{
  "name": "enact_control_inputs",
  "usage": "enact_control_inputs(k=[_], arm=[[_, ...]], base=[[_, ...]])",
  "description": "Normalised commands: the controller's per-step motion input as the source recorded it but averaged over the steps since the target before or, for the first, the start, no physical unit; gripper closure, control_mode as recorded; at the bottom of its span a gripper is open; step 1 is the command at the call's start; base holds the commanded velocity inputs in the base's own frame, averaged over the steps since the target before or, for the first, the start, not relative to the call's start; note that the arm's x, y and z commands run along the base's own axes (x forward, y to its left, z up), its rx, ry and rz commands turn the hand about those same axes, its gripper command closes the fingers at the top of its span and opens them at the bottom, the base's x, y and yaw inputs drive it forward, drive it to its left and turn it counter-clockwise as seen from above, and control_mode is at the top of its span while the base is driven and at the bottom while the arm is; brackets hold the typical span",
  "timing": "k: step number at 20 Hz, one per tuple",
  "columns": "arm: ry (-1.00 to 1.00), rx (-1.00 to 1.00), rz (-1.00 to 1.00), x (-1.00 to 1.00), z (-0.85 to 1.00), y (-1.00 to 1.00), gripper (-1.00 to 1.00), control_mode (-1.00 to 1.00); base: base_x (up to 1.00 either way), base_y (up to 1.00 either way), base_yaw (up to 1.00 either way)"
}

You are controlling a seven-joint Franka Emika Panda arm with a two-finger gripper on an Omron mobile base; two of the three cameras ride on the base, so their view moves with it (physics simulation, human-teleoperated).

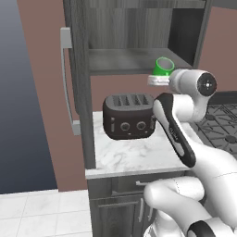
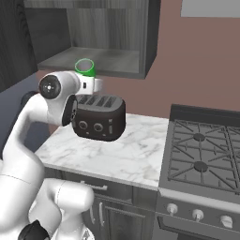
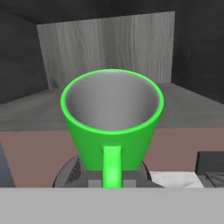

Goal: Move the mug from next to the sink to the open cabinet. Then, move the bowl with the lime to the fridge to clear the area for faucet cleaning.

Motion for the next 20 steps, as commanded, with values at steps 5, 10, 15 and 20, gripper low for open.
enact_control_inputs(k=[5, 10, 15, 20], arm=[[-0.07, -0.03, 0.0, -0.01, 0.06, 0.0, 1.0, -1.0], [0.0, 0.0, 0.0, 0.01, 0.4, 0.0, 1.0, -1.0], [-0.01, 0.0, 0.0, 0.02, 0.77, 0.0, 1.0, -1.0], [0.03, 0.0, 0.0, 0.36, 0.13, 0.01, 1.0, -1.0]], base=[[0.0, 0.0, 0.0], [0.0, 0.0, 0.0], [0.0, 0.0, 0.0], [0.0, 0.0, 0.0]])
